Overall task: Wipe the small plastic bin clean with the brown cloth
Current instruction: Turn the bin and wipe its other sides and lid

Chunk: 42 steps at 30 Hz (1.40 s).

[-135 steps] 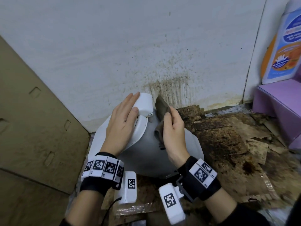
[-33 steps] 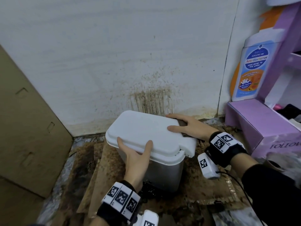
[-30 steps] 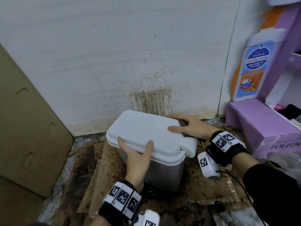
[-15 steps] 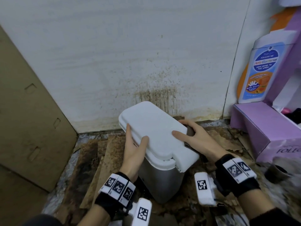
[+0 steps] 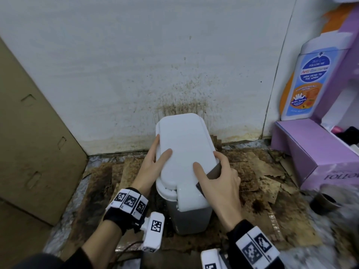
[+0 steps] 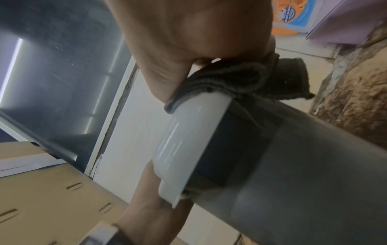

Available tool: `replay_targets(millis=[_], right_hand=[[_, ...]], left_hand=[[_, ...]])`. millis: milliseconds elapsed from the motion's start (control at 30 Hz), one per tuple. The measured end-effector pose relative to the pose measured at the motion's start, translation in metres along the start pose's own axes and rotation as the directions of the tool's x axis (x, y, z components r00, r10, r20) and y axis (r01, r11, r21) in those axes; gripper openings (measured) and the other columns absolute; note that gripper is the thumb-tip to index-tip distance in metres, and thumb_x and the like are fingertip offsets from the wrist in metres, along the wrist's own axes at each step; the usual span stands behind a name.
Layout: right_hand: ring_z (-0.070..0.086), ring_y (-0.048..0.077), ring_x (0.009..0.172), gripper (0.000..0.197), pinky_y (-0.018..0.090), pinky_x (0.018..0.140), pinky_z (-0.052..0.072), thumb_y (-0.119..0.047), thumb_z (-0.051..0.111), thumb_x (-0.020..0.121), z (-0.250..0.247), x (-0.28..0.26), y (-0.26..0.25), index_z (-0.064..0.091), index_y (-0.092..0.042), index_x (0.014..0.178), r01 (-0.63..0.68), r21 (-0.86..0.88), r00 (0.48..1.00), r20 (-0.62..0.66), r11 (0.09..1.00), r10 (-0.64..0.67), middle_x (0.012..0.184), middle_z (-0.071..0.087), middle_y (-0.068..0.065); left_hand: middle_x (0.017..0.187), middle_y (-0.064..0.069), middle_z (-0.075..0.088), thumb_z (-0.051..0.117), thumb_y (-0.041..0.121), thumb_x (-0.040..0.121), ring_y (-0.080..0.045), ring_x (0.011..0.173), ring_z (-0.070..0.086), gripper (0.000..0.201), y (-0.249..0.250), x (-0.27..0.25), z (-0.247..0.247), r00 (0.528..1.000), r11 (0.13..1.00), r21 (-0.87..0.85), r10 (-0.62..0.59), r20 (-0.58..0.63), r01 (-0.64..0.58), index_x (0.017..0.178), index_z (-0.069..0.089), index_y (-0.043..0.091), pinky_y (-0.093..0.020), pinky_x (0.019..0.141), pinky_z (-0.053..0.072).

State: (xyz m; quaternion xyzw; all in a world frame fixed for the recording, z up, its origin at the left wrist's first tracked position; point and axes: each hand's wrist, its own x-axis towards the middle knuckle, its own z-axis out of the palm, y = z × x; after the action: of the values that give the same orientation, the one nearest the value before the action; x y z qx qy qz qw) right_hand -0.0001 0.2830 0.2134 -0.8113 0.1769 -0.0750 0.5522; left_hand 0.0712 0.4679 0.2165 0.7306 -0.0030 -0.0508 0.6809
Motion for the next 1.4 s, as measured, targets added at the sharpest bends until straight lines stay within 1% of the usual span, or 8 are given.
replay_targets(millis=[167,533,767,867,933,1067,1167,1400], right_hand=[[0.031,0.018,0.121,0.061,0.039,0.096,0.04,-0.059,0.068,0.085,0.011,-0.015,0.0,0.04,-0.047,0.138,0.009,0.041,1.0,-0.028,0.999,-0.008,0.122,0.041,0.0],[0.032,0.019,0.125,0.055,0.04,0.097,0.039,-0.051,0.065,0.091,0.019,-0.015,0.004,0.039,-0.047,0.14,0.045,0.087,0.997,-0.059,0.995,-0.04,0.125,0.039,-0.001],[0.05,0.017,0.127,0.079,0.039,0.102,0.042,-0.039,0.058,0.101,0.027,-0.012,0.015,0.004,-0.049,0.157,0.039,0.415,0.998,-0.059,0.909,-0.016,0.146,0.043,-0.006],[0.057,0.006,0.115,0.068,0.029,0.093,0.047,-0.037,0.055,0.104,0.024,-0.004,0.021,0.017,-0.036,0.16,0.001,0.485,1.0,-0.015,0.874,0.007,0.142,0.051,-0.01],[0.063,0.009,0.115,0.056,0.036,0.097,0.053,-0.037,0.056,0.103,0.027,0.0,0.026,0.034,-0.031,0.154,0.002,0.519,1.0,-0.005,0.855,0.001,0.135,0.061,-0.009],[0.067,0.013,0.111,0.028,0.038,0.093,0.054,-0.032,0.051,0.105,0.034,0.003,0.027,0.055,-0.042,0.132,0.009,0.579,1.0,-0.023,0.815,0.005,0.12,0.07,-0.012],[0.066,0.011,0.113,0.033,0.034,0.089,0.052,-0.027,0.046,0.106,0.04,0.0,0.024,0.058,-0.041,0.134,0.029,0.625,0.999,-0.034,0.78,-0.011,0.121,0.07,-0.015],[0.06,0.008,0.128,0.039,0.044,0.109,0.048,-0.038,0.042,0.107,0.064,-0.009,0.023,0.053,-0.043,0.145,0.031,0.592,0.991,0.087,0.805,-0.102,0.139,0.063,-0.017]], left_hand=[[0.153,0.011,0.05,0.066,0.046,0.095,-0.014,0.129,0.061,0.07,-0.004,0.004,-0.012,0.998,1.0,0.022,-0.003,0.057,0.002,0.155,0.03,0.051,-0.044,0.102,0.055],[0.143,0.021,0.053,0.06,0.035,0.101,0.002,0.116,0.065,0.066,-0.017,0.012,-0.016,0.997,1.0,0.008,0.017,0.073,-0.018,0.158,0.028,0.043,-0.02,0.081,0.058],[0.136,0.027,0.054,0.06,0.039,0.1,0.008,0.111,0.065,0.065,-0.02,0.011,-0.025,0.998,1.0,0.03,0.005,0.067,-0.008,0.157,0.029,0.046,-0.017,0.077,0.057],[0.143,0.018,0.054,0.063,0.049,0.096,-0.001,0.118,0.063,0.067,-0.021,0.009,-0.027,0.999,0.997,0.077,0.011,0.046,-0.014,0.155,0.031,0.049,-0.026,0.086,0.057],[0.144,0.011,0.055,0.064,0.056,0.093,-0.008,0.118,0.064,0.069,-0.019,0.008,-0.029,0.999,0.991,0.133,0.002,0.04,-0.008,0.155,0.032,0.049,-0.035,0.093,0.057],[0.142,0.0,0.037,0.054,0.066,0.094,-0.019,0.132,0.04,0.065,-0.006,0.003,-0.037,0.992,0.8,0.599,0.096,-0.077,-0.031,0.153,0.035,0.047,-0.044,0.109,0.041],[0.147,0.006,0.037,0.051,0.054,0.099,-0.016,0.139,0.03,0.053,0.011,-0.011,-0.033,0.956,0.583,0.786,0.29,0.037,-0.207,0.149,0.046,0.037,-0.046,0.114,0.033],[0.156,0.009,0.036,0.046,0.061,0.1,-0.012,0.146,0.029,0.059,0.019,-0.028,-0.009,0.956,0.599,0.75,0.243,0.166,-0.282,0.15,0.043,0.031,-0.039,0.122,0.026]])
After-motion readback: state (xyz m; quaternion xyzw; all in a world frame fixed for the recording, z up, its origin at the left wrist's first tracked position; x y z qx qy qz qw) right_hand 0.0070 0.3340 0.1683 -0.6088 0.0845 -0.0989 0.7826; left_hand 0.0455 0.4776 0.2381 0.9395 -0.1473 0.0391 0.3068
